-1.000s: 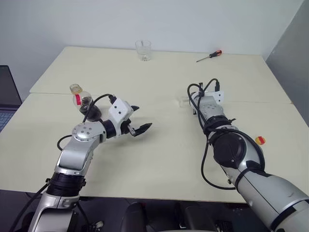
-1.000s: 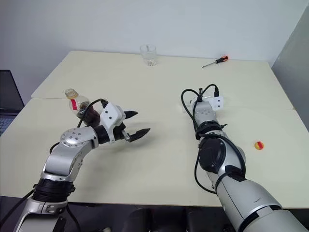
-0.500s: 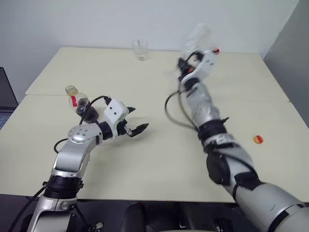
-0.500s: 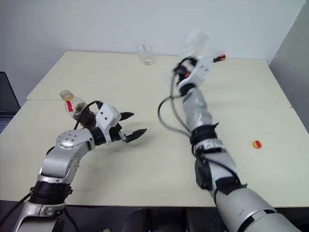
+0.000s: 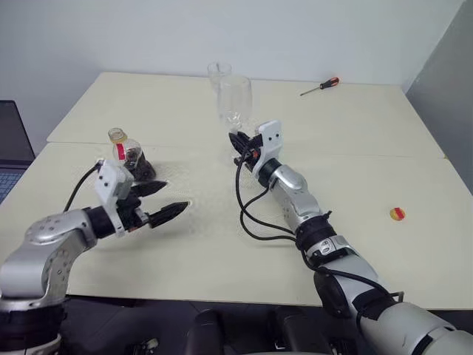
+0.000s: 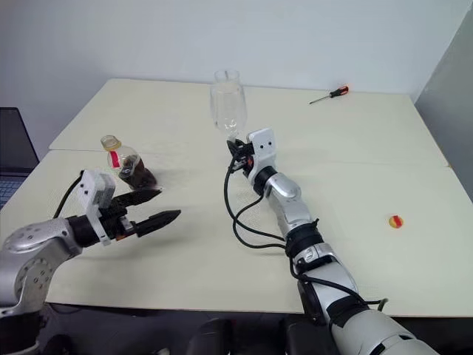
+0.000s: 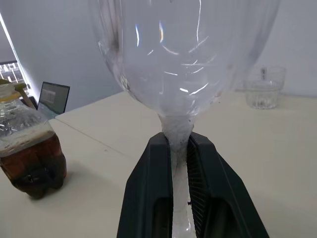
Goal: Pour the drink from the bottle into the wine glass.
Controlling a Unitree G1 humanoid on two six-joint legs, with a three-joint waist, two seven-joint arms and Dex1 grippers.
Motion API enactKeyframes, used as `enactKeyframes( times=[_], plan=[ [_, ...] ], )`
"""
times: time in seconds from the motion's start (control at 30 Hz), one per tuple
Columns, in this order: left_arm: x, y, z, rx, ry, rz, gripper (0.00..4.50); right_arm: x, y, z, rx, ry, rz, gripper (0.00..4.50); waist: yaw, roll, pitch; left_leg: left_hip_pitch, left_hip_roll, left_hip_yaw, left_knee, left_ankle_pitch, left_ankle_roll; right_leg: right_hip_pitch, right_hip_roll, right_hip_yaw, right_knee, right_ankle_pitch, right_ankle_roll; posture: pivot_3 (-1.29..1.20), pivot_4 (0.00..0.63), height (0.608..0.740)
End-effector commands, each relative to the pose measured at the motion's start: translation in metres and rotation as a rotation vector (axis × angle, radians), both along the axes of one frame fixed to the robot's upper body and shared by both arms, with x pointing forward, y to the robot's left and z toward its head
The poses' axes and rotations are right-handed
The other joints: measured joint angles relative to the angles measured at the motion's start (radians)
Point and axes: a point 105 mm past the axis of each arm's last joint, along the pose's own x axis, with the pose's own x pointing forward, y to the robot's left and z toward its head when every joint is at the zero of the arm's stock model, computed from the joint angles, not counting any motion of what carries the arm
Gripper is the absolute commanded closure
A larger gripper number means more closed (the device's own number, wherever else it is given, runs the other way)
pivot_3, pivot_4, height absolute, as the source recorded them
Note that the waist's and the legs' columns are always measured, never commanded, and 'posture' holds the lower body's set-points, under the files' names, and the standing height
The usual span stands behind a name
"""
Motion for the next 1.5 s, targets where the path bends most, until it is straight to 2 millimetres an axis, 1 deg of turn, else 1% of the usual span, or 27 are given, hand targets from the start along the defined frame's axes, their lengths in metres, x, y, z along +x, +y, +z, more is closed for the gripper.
enactKeyframes(
  times=[0.03,0.1,0.13,0.27,0.47,0.6,0.83,1.0,1.13,1.2,1.23,1.4,1.5],
  plan=[
    [-0.004,-0.007,0.021,0.007,-0.084,-0.009,0.00,-0.006,0.000,-0.006,-0.051,-0.072,0.003,4.34,0.001,-0.001,0.000,0.000,0.000,0.000,0.000,0.000,0.000,0.000,0.000,0.000,0.000,0.000,0.000,0.00,0.150,0.740],
    [-0.005,-0.012,0.028,-0.002,-0.111,-0.011,0.00,-0.003,-0.010,-0.022,-0.087,-0.061,-0.046,4.34,0.000,-0.001,0.000,0.000,0.000,0.000,0.000,0.000,0.000,0.000,0.000,0.001,0.001,0.001,-0.001,0.00,0.150,0.740],
    [-0.005,-0.013,0.031,-0.006,-0.122,-0.010,0.00,-0.003,-0.014,-0.026,-0.097,-0.060,-0.060,4.34,0.001,-0.001,0.000,0.000,0.000,0.000,0.000,0.000,0.000,0.000,0.000,0.001,0.000,0.002,-0.003,0.00,0.150,0.740],
    [-0.002,-0.013,0.046,0.007,-0.205,0.001,0.00,-0.002,-0.020,-0.030,-0.105,-0.076,-0.080,4.34,-0.001,-0.002,0.000,0.000,0.000,0.000,0.000,0.000,0.000,0.000,0.000,0.002,0.000,0.002,-0.003,0.00,0.150,0.740],
    [-0.002,-0.008,0.050,0.030,-0.269,0.002,0.00,-0.007,-0.029,-0.031,-0.107,-0.119,-0.075,4.34,-0.004,-0.002,0.000,0.001,0.000,0.000,0.000,0.000,0.000,0.000,0.001,0.002,0.001,0.002,-0.003,0.00,0.150,0.740],
    [0.002,-0.010,0.049,0.016,-0.278,0.000,0.00,-0.008,-0.036,-0.039,-0.128,-0.110,-0.089,4.34,-0.004,-0.002,0.000,0.001,0.000,0.000,0.000,0.000,0.000,0.000,0.001,0.002,0.001,0.002,-0.003,0.00,0.150,0.740],
    [0.008,-0.012,0.044,0.037,-0.277,-0.001,0.00,-0.019,-0.027,-0.056,-0.146,-0.056,-0.022,4.34,-0.004,-0.002,0.000,0.002,0.000,0.000,0.000,0.000,0.000,0.001,0.001,0.002,0.001,0.002,-0.003,0.00,0.150,0.740],
    [0.011,-0.013,0.045,0.047,-0.278,-0.001,0.00,-0.020,-0.026,-0.067,-0.182,-0.014,-0.014,4.34,-0.005,-0.002,0.000,0.004,0.000,0.000,0.000,0.000,0.000,0.002,0.001,0.002,0.002,0.002,-0.003,0.00,0.150,0.740],
    [0.012,-0.013,0.046,0.056,-0.280,0.000,0.00,-0.018,-0.029,-0.068,-0.191,0.007,-0.023,4.34,-0.006,-0.003,0.000,0.005,0.000,0.001,0.000,0.000,0.000,0.003,0.001,0.003,0.002,0.002,-0.003,0.00,0.150,0.740],
    [0.012,-0.012,0.046,0.057,-0.280,0.001,0.00,-0.018,-0.031,-0.067,-0.189,0.003,-0.028,3.60,-0.006,-0.003,0.000,0.005,0.000,0.001,0.000,0.000,0.000,0.003,0.001,0.003,0.002,0.002,-0.003,0.00,0.150,0.740],
    [0.012,-0.012,0.046,0.058,-0.280,0.002,0.00,-0.018,-0.031,-0.066,-0.188,0.003,-0.029,3.35,-0.005,-0.003,0.000,0.005,0.000,0.001,0.000,0.000,0.000,0.003,0.001,0.003,0.002,0.001,-0.002,0.00,0.150,0.740],
    [0.013,-0.007,0.043,0.069,-0.276,0.032,0.00,-0.018,-0.033,-0.061,-0.186,-0.011,-0.033,1.64,-0.006,-0.003,0.000,0.005,0.000,0.001,0.000,0.000,0.000,0.002,0.001,0.004,0.002,0.001,-0.003,0.00,0.150,0.740],
    [0.014,-0.004,0.041,0.072,-0.272,0.046,0.00,-0.018,-0.036,-0.058,-0.187,-0.019,-0.033,0.48,-0.005,-0.003,0.000,0.005,0.000,0.001,0.000,0.000,0.000,0.002,0.001,0.004,0.002,0.001,-0.002,0.00,0.150,0.740]
  ],
)
